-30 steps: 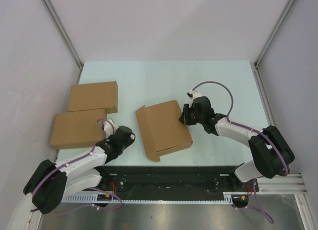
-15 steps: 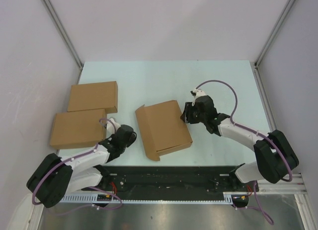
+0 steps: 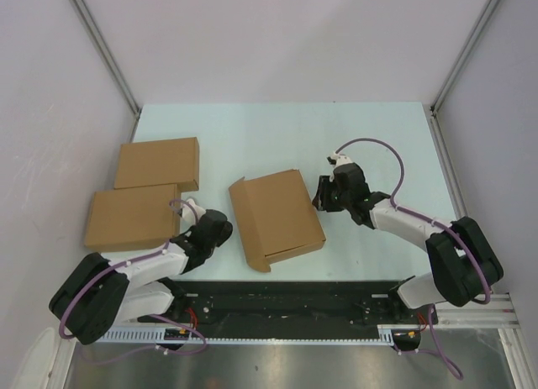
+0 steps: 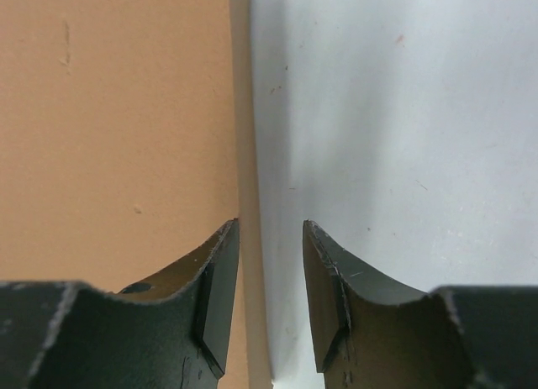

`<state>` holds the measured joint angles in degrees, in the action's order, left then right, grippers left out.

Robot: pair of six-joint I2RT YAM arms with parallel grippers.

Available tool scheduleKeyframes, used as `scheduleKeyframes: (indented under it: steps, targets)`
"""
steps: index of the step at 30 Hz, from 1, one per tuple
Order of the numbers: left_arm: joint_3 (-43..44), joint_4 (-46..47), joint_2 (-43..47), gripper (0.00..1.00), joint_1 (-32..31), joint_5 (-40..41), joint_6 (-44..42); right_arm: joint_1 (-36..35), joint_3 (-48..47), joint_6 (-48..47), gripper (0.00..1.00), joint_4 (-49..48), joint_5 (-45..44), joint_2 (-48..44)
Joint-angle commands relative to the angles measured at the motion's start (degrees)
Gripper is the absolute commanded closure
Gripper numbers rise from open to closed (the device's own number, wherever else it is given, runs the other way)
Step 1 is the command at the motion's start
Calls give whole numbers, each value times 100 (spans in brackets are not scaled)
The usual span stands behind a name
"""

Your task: Fold the paper box

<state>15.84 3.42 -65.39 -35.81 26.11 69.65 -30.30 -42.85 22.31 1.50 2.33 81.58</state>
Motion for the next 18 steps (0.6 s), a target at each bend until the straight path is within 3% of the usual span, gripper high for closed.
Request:
scheduleKeyframes:
  steps: [1,11,18]
  targets:
    - [-133,-368,-89,75,39,-176,93,-37,40,-42,59,-62,40,95]
    - [-142,-114,-334,75,30,-317,145,-63,172,-42,58,-280,-14,-63]
    - [-484,806,-817,76,39,-966,479,-116,189,-33,59,-264,128,270]
